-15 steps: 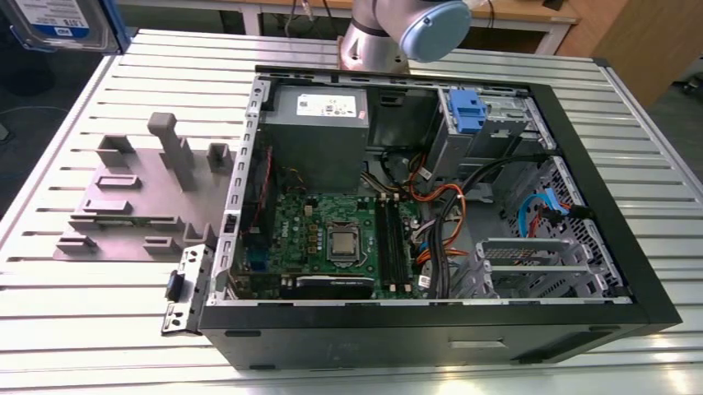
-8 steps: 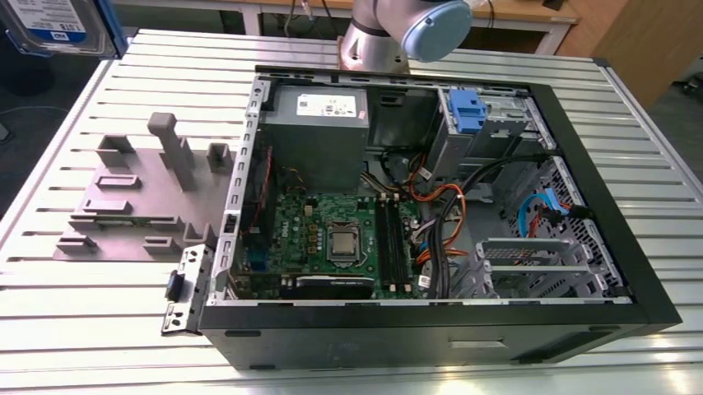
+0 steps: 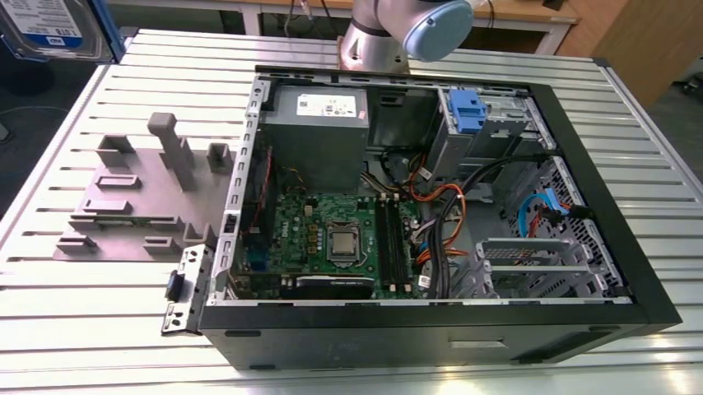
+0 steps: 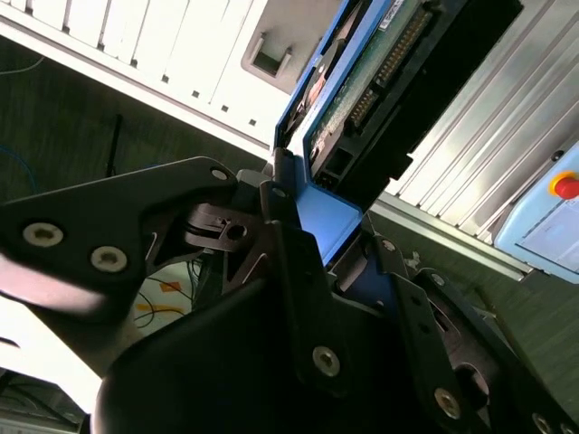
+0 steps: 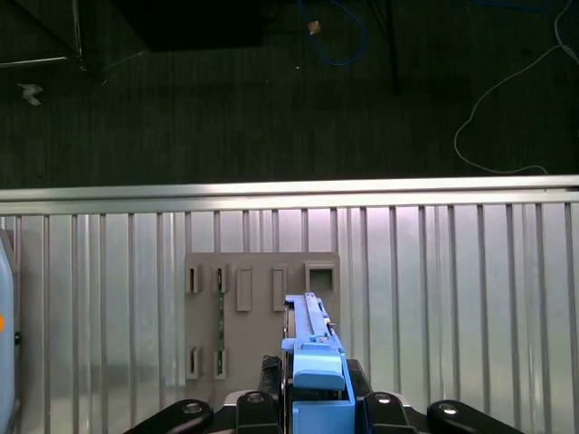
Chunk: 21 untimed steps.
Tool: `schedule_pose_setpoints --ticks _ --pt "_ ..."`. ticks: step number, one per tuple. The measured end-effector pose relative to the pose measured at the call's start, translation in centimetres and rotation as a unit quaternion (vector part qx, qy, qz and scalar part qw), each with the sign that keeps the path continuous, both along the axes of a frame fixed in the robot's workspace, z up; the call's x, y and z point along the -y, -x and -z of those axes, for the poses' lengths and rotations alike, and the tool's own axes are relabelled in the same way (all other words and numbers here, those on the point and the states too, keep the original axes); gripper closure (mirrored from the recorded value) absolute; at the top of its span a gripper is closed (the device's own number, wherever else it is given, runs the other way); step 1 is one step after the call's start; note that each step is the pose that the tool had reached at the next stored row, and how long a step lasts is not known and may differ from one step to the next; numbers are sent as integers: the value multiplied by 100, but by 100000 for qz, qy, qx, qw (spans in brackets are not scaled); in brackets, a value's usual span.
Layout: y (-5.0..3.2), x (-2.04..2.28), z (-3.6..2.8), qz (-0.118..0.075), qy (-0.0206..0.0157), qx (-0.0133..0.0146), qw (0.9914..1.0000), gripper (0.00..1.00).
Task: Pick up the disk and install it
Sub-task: 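Pick up the disk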
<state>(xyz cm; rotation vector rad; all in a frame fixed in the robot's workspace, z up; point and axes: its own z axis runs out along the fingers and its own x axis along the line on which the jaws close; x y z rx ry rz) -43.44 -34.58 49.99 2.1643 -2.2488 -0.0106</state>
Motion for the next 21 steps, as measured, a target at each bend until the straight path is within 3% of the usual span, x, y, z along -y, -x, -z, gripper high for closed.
schedule_pose_setpoints --ticks 11,21 --pt "-1 5 1 2 -2 8 100000 63" --pt "-64 5 8 11 -1 11 100000 63"
